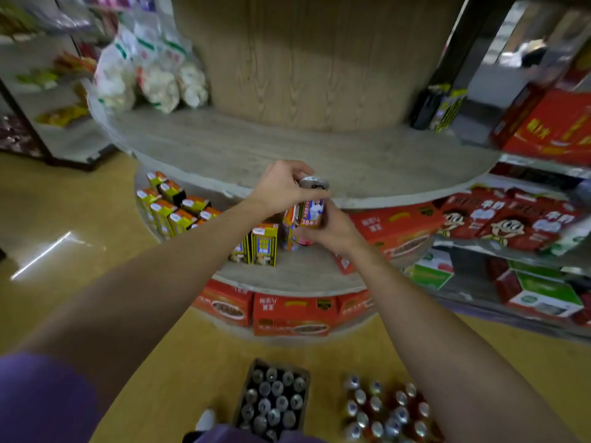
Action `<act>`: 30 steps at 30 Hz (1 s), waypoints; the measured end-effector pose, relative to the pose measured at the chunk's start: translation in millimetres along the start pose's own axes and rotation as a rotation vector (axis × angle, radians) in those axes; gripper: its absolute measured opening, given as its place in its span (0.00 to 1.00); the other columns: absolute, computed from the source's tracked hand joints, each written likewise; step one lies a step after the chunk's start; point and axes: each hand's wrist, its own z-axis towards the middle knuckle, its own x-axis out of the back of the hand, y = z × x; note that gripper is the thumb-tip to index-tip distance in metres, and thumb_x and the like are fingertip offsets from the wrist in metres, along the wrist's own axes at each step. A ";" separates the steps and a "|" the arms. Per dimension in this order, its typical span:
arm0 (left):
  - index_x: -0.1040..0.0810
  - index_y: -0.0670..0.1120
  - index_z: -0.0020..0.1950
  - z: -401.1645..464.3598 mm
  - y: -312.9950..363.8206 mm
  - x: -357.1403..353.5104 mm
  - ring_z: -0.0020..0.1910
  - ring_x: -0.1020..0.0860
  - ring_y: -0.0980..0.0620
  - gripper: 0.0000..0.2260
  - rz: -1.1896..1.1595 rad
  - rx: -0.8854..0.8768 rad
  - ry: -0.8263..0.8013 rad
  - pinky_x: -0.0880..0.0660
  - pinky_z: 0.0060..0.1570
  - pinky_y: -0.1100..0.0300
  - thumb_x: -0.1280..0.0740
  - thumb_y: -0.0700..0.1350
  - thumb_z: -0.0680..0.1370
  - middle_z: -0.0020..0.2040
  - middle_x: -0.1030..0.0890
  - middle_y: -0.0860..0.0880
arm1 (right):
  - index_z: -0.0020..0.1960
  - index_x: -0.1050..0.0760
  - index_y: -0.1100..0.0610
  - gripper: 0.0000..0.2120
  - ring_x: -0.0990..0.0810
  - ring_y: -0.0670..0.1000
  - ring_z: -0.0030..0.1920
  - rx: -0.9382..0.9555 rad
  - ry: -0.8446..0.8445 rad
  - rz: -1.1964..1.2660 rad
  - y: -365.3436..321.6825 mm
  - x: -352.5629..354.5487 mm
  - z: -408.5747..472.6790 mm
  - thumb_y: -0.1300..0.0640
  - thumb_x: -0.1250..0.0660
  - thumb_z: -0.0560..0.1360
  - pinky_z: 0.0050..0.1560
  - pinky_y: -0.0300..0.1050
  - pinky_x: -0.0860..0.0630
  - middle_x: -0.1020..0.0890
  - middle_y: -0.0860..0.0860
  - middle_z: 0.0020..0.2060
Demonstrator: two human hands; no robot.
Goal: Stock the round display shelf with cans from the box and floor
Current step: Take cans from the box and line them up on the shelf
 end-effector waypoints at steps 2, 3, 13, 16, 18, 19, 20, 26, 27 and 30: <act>0.16 0.44 0.45 11.9 18.9 9.5 0.32 0.25 0.62 0.15 -0.104 0.006 0.023 0.26 0.38 0.62 0.18 0.49 0.64 0.37 0.17 0.51 | 0.64 0.31 0.48 0.33 0.19 0.44 0.53 0.043 0.015 0.018 -21.9 11.5 8.2 0.53 0.19 0.64 0.57 0.47 0.22 0.17 0.46 0.53; 0.16 0.43 0.45 17.0 27.9 15.0 0.32 0.25 0.62 0.15 -0.160 0.015 0.029 0.26 0.38 0.63 0.18 0.46 0.64 0.36 0.18 0.51 | 0.64 0.31 0.48 0.33 0.18 0.45 0.52 0.061 0.025 0.028 -30.0 16.2 13.8 0.53 0.19 0.64 0.57 0.48 0.22 0.17 0.46 0.53; 0.15 0.39 0.50 66.7 72.9 96.0 0.38 0.19 0.56 0.14 -0.620 0.104 0.116 0.27 0.41 0.65 0.21 0.43 0.67 0.41 0.15 0.48 | 0.50 0.29 0.47 0.25 0.19 0.42 0.42 0.099 0.156 0.135 -114.1 38.9 75.4 0.54 0.17 0.61 0.46 0.42 0.22 0.19 0.43 0.44; 0.17 0.39 0.55 88.2 52.3 114.0 0.41 0.19 0.51 0.21 -0.669 0.139 0.061 0.26 0.46 0.58 0.20 0.46 0.66 0.45 0.16 0.46 | 0.51 0.28 0.50 0.25 0.19 0.41 0.41 0.093 0.159 0.172 -123.9 26.7 94.4 0.55 0.17 0.62 0.44 0.39 0.23 0.18 0.44 0.43; 0.18 0.38 0.57 101.0 29.1 125.3 0.40 0.19 0.52 0.23 -0.682 0.144 0.009 0.24 0.43 0.60 0.20 0.46 0.66 0.45 0.16 0.46 | 0.54 0.27 0.54 0.26 0.19 0.42 0.43 0.056 0.166 0.183 -123.5 7.9 108.8 0.56 0.18 0.62 0.46 0.39 0.22 0.18 0.45 0.45; 0.18 0.37 0.56 107.2 15.2 129.4 0.40 0.19 0.52 0.22 -0.685 0.141 -0.022 0.24 0.42 0.60 0.21 0.45 0.67 0.45 0.16 0.46 | 0.55 0.27 0.54 0.26 0.18 0.43 0.44 0.024 0.171 0.185 -121.5 -3.3 115.0 0.56 0.17 0.62 0.48 0.40 0.21 0.18 0.46 0.45; 0.18 0.37 0.56 113.8 -0.2 132.9 0.40 0.19 0.52 0.20 -0.685 0.147 -0.054 0.24 0.42 0.60 0.21 0.45 0.68 0.44 0.16 0.46 | 0.54 0.26 0.53 0.26 0.17 0.45 0.45 -0.006 0.179 0.179 -118.6 -15.5 122.2 0.55 0.17 0.61 0.50 0.43 0.20 0.17 0.47 0.46; 0.15 0.46 0.47 152.6 -91.6 161.6 0.44 0.21 0.50 0.14 -0.551 0.202 -0.255 0.30 0.48 0.53 0.20 0.50 0.66 0.43 0.16 0.48 | 0.53 0.26 0.60 0.28 0.17 0.52 0.42 -0.177 0.234 0.107 -120.0 -84.9 167.6 0.61 0.16 0.58 0.47 0.58 0.18 0.16 0.53 0.42; 0.15 0.49 0.44 160.6 -103.9 169.4 0.44 0.21 0.51 0.11 -0.529 0.190 -0.270 0.31 0.47 0.54 0.20 0.50 0.66 0.43 0.16 0.49 | 0.52 0.27 0.61 0.28 0.17 0.53 0.41 -0.204 0.240 0.103 -123.0 -94.2 176.8 0.63 0.16 0.57 0.45 0.59 0.18 0.17 0.55 0.41; 0.16 0.44 0.50 187.1 -132.9 195.5 0.46 0.19 0.50 0.18 -0.499 0.190 -0.297 0.24 0.49 0.51 0.19 0.48 0.63 0.46 0.15 0.45 | 0.48 0.28 0.58 0.29 0.17 0.55 0.41 -0.231 0.249 0.096 -133.4 -118.4 210.1 0.62 0.15 0.54 0.45 0.59 0.18 0.16 0.55 0.41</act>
